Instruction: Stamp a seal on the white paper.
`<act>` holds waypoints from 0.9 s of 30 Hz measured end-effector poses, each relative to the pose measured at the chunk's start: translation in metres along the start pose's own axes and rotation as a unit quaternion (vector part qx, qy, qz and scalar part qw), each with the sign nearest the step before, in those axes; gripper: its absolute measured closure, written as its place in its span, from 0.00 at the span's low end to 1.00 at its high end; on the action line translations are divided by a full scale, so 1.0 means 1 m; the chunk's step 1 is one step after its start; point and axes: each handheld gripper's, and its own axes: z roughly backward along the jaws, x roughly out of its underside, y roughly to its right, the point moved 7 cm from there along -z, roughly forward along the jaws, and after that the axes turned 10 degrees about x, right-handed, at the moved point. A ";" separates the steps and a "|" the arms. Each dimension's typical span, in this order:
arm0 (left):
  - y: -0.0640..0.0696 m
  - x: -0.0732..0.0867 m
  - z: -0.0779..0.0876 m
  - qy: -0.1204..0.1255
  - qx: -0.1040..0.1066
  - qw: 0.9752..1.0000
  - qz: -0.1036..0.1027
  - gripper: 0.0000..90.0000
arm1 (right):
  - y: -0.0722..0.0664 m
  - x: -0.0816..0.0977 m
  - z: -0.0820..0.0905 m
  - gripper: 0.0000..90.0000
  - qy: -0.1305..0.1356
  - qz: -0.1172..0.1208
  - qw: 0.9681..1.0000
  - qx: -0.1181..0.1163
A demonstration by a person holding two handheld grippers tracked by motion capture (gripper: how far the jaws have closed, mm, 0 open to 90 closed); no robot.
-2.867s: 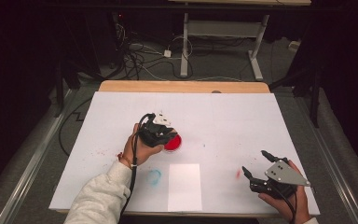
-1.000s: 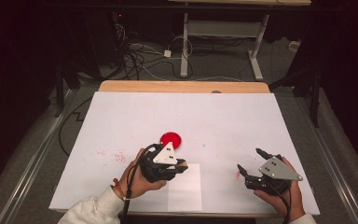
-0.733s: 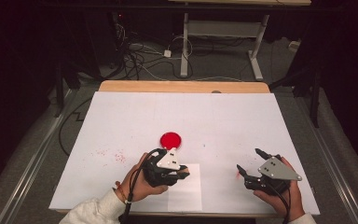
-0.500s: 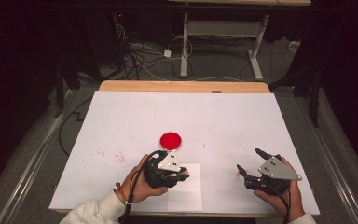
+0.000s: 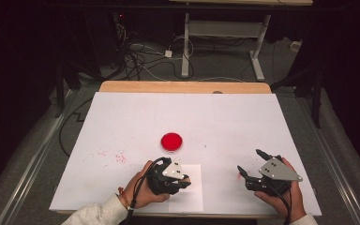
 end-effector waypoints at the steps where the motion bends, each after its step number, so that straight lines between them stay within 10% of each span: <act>1: 0.000 0.001 -0.002 -0.002 0.002 1.000 0.000 0.82 | 0.000 0.000 0.000 0.24 0.001 0.000 1.000 0.000; 15: -0.004 0.012 -0.026 -0.050 -0.008 0.999 -0.005 0.82 | -0.001 0.001 0.002 0.24 0.001 0.004 1.000 -0.002; 27: -0.008 0.014 -0.027 -0.040 0.009 0.999 0.015 0.82 | -0.001 0.000 0.006 0.24 0.006 0.006 1.000 0.001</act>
